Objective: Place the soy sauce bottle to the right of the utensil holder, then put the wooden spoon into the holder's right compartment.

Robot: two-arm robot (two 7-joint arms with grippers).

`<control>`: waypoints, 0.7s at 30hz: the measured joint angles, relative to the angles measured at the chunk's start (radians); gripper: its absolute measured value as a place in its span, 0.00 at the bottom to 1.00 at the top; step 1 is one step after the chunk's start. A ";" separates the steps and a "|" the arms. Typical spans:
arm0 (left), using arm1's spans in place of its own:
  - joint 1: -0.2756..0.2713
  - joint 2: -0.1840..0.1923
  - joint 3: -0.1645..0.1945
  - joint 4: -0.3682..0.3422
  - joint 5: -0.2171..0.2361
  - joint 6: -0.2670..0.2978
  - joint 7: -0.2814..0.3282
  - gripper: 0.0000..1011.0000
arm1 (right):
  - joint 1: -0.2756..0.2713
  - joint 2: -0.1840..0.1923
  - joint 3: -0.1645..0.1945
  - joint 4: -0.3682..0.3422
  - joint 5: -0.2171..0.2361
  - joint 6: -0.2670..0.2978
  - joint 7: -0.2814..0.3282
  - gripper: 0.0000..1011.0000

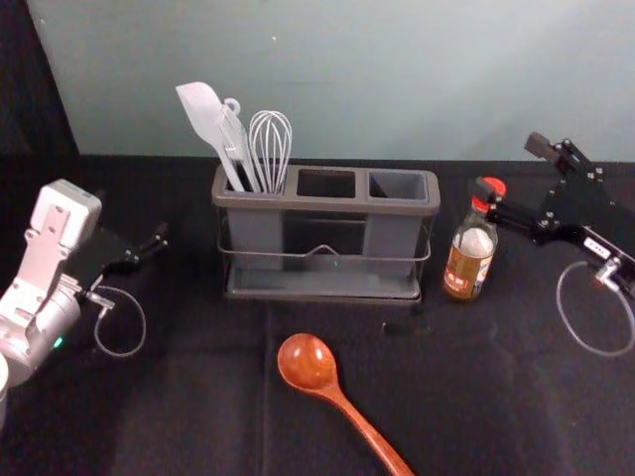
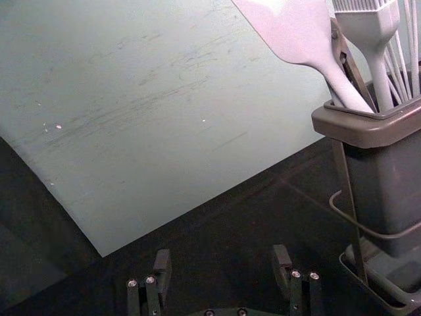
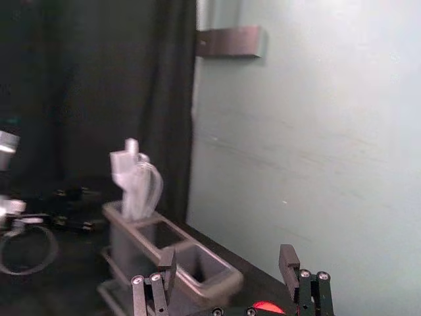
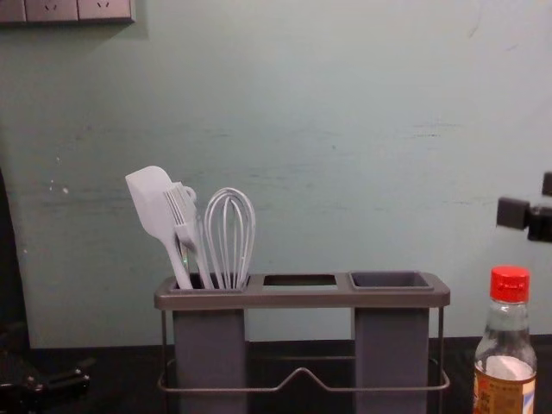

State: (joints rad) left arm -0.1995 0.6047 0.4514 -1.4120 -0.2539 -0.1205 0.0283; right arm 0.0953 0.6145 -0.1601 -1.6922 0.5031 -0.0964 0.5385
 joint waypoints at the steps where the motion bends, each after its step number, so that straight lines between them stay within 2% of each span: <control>1: 0.000 0.000 0.000 0.000 0.000 0.000 0.000 0.99 | -0.006 0.007 0.002 -0.014 0.007 0.006 0.006 0.99; 4: 0.000 0.000 0.000 0.000 0.000 0.000 0.000 0.99 | -0.030 0.040 0.006 -0.085 0.045 0.044 0.028 0.99; 7: 0.000 0.000 0.000 0.000 0.000 0.000 0.000 0.99 | -0.038 0.058 -0.001 -0.129 0.061 0.080 0.030 0.99; 13: 0.000 0.000 0.000 0.000 0.000 0.000 0.000 0.99 | -0.038 0.092 -0.055 -0.247 0.062 0.197 0.007 0.99; 16: 0.000 0.000 0.000 0.000 0.000 0.000 0.000 0.99 | -0.012 0.102 -0.108 -0.303 0.042 0.300 -0.032 0.99; 17: 0.000 0.000 0.000 0.000 0.000 0.000 0.000 0.99 | 0.010 0.104 -0.140 -0.324 0.030 0.358 -0.049 0.99; 20: 0.000 0.000 0.000 0.000 0.000 0.000 0.000 0.99 | 0.057 0.101 -0.201 -0.346 0.018 0.476 -0.070 0.99; 21: 0.000 0.000 0.000 0.000 0.000 0.000 0.000 0.99 | 0.096 0.092 -0.245 -0.352 0.015 0.556 -0.078 0.99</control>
State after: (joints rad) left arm -0.1995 0.6047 0.4513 -1.4120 -0.2539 -0.1205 0.0283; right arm 0.1911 0.7064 -0.4051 -2.0443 0.5179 0.4599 0.4601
